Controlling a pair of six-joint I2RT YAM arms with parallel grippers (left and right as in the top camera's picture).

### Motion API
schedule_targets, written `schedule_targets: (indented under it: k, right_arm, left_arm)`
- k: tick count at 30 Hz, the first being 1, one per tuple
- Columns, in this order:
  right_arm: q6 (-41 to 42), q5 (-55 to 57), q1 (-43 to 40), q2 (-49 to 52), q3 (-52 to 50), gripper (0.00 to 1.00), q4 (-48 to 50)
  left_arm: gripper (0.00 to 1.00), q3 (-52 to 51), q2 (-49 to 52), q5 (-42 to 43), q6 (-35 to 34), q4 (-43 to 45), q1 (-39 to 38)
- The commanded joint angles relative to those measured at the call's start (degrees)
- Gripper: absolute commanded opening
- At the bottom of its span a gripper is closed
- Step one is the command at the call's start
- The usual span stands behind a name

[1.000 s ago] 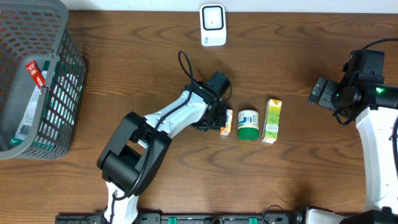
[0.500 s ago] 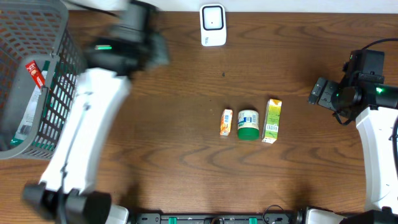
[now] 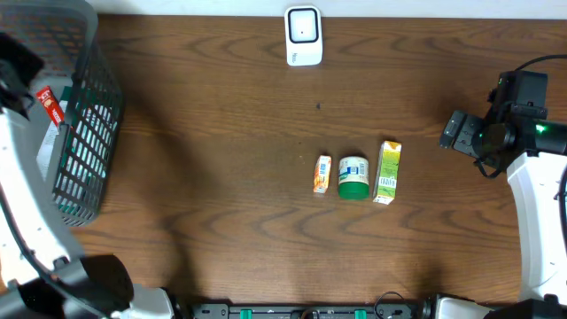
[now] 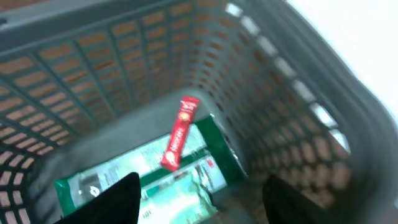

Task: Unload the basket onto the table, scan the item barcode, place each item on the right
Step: 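Reach the left gripper into the basket and grasp the red Nescafe stick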

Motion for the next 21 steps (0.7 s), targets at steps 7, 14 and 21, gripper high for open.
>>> schedule_targets:
  k: [7,14,21]
  right_arm:
    - [-0.46,0.61,-0.24,-0.31,0.13,0.99,-0.04]
    - [-0.46,0.61,-0.24,-0.31,0.13,0.99,-0.02]
    - [-0.46,0.61,-0.24,-0.31,0.13,0.99,-0.04]
  left_arm:
    - [0.58,0.11,14.51,-0.26,3.56,8.37,5.27]
    - [0.49,0.11,22.53,-0.26,4.79,12.31,5.11]
    - [0.43,0.11,28.98,3.41,6.49,15.08,5.11]
